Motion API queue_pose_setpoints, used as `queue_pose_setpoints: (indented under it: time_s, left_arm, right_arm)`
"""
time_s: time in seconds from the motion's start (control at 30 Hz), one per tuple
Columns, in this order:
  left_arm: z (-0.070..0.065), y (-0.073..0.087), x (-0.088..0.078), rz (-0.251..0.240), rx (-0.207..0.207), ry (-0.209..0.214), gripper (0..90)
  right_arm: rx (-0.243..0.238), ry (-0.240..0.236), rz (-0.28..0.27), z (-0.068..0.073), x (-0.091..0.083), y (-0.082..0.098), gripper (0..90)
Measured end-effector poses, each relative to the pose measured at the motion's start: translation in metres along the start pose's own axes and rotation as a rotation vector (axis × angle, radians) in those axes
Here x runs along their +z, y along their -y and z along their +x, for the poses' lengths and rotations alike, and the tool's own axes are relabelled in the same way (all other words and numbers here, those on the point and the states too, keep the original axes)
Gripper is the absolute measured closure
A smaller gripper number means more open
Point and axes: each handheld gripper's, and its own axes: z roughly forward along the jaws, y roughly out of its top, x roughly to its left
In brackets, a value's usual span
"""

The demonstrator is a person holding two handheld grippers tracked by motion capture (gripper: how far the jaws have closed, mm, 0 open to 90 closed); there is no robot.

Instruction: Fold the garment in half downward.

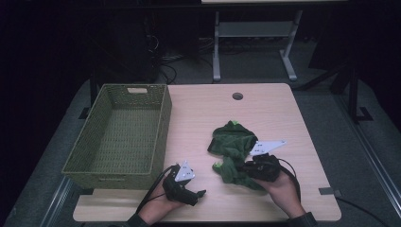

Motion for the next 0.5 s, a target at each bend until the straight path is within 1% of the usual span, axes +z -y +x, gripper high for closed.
queue_pose_setpoints:
  time_s: [0.03,0.07,0.17,0.23,0.27,0.37,0.43,0.5]
  left_arm:
    - [0.0,0.0,0.0,0.005,0.006,0.0,12.5]
    - [0.0,0.0,0.0,0.006,0.007,-0.001,12.5]
    - [0.0,0.0,0.0,0.004,0.005,-0.001,12.5]
    - [0.0,0.0,0.0,0.004,0.005,0.0,12.5]
    - [0.0,0.0,0.0,0.003,0.003,0.0,12.5]
    - [0.0,0.0,0.0,0.003,0.004,-0.001,12.5]
    - [0.0,0.0,0.0,0.005,0.006,-0.001,12.5]
    - [0.001,0.0,0.0,0.004,0.007,-0.002,12.5]
  right_arm:
    - [0.013,0.008,0.006,-0.002,-0.002,0.003,88.5]
    - [0.015,0.012,0.006,-0.004,-0.003,0.006,88.5]
    - [0.048,0.038,0.021,-0.008,-0.007,0.015,88.0]
    - [0.057,0.064,0.034,-0.011,-0.01,0.02,86.0]
    - [0.064,0.078,0.032,-0.012,-0.013,0.022,85.6]
    - [0.069,0.1,0.015,-0.017,-0.022,0.025,84.9]
    - [0.067,0.109,-0.016,-0.017,-0.032,0.022,86.5]
    - [0.053,0.113,-0.045,-0.015,-0.04,0.018,88.2]
